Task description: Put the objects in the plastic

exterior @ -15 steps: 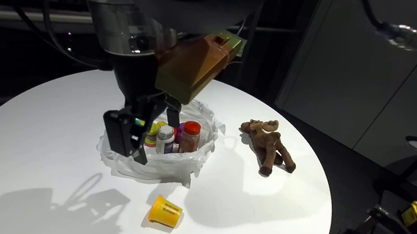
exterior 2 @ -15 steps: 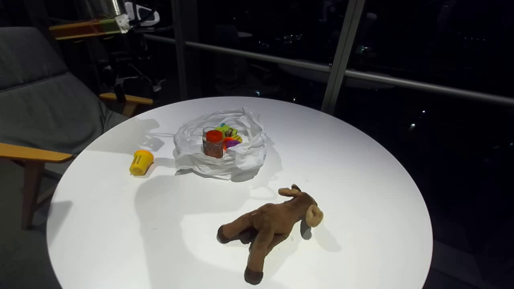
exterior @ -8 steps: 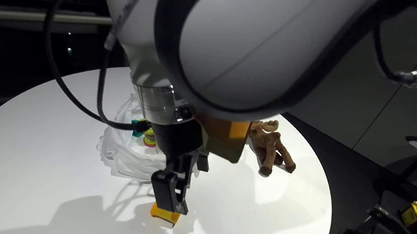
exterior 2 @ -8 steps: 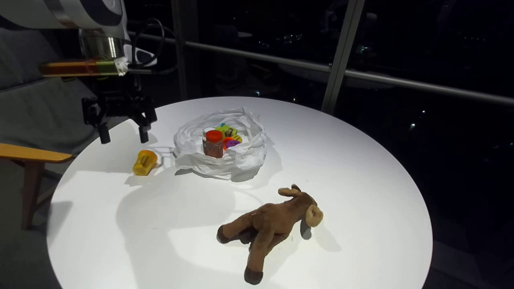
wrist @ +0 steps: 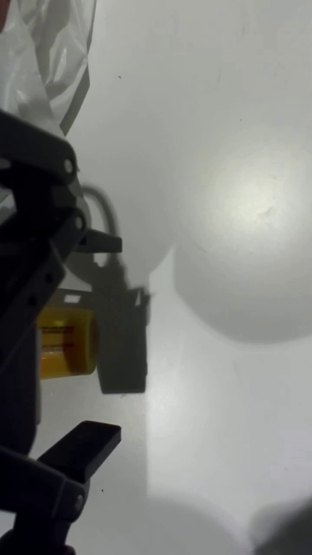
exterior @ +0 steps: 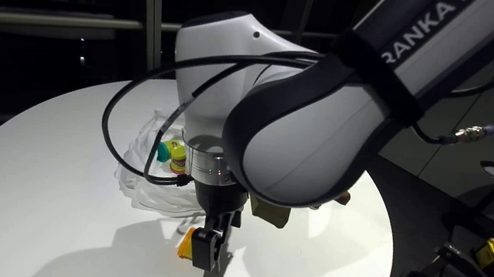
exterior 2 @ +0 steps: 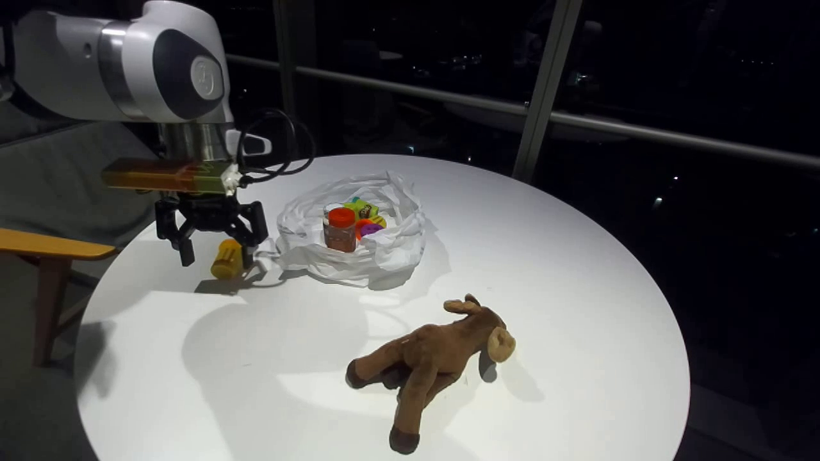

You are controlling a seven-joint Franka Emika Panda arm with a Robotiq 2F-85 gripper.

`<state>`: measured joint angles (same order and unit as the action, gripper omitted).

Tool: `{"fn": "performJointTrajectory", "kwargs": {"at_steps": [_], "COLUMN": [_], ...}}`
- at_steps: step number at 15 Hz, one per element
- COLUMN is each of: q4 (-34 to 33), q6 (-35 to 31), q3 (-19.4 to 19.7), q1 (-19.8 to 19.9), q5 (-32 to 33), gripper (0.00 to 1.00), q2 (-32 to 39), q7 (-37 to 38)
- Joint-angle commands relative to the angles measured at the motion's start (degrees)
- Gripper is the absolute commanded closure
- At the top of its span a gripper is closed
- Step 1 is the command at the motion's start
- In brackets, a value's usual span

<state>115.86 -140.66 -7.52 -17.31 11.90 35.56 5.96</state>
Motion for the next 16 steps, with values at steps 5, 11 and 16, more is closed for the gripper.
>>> {"fn": "performJointTrajectory", "kwargs": {"at_steps": [5, 11, 16], "q4": [3.1, 3.4, 2.6], "q6": [-12.0, -15.7, -17.7], "q3": [-1.3, -4.2, -5.7], "q1": [2.9, 5.3, 6.3], "q5": [-2.0, -4.9, -6.6], "gripper": [0.00, 0.00, 0.49], "q2": [0.2, 1.3, 3.1], "q7": [-4.7, -8.8, -11.2]}}
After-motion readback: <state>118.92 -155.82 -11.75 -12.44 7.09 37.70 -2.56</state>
